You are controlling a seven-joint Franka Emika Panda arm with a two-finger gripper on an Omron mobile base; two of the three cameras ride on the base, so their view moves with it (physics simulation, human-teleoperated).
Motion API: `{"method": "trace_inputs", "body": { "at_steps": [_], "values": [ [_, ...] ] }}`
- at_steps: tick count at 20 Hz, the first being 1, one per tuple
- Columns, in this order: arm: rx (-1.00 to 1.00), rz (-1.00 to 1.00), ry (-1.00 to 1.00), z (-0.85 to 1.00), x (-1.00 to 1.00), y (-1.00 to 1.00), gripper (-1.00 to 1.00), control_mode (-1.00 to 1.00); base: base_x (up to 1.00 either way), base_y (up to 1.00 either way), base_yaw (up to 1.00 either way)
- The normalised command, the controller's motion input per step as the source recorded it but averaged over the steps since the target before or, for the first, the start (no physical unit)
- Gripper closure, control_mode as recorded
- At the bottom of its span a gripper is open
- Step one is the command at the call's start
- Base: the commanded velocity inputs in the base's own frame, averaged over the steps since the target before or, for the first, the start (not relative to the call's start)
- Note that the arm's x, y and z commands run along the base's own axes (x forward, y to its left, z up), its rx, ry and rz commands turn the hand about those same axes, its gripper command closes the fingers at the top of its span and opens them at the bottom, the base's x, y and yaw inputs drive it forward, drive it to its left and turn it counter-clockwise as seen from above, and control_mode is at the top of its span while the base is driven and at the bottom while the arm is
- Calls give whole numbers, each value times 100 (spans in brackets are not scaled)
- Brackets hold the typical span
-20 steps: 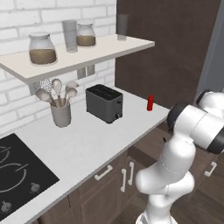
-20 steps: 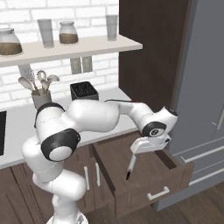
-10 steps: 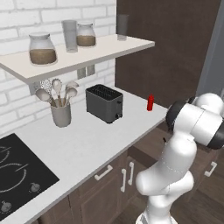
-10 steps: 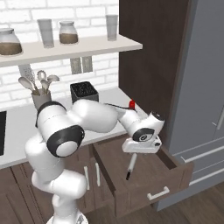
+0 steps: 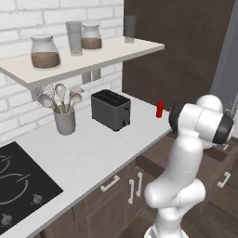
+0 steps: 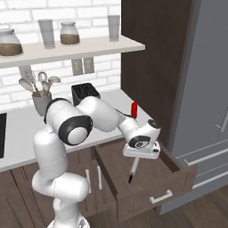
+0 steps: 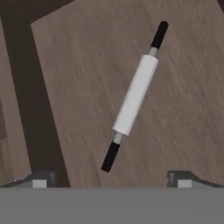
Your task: Pick the rolling pin from the drawer and place it on the counter.
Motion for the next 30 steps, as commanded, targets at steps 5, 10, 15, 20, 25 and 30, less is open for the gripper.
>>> {"method": "trace_inputs", "body": {
  "at_steps": [5, 10, 15, 20, 25, 30],
  "values": [
    [0, 0, 0, -45, 32, 0, -100, -100, 0, 0, 0],
    [0, 0, 0, -38, 20, -5, -100, -100, 0, 0, 0],
    [0, 0, 0, -40, 26, -8, -100, -100, 0, 0, 0],
    [0, 0, 0, -45, 31, -1, -100, -100, 0, 0, 0],
    [0, 0, 0, -40, 22, 0, -100, -100, 0, 0, 0],
    [0, 0, 0, -43, 29, 1, -100, -100, 0, 0, 0]
  ]
}}
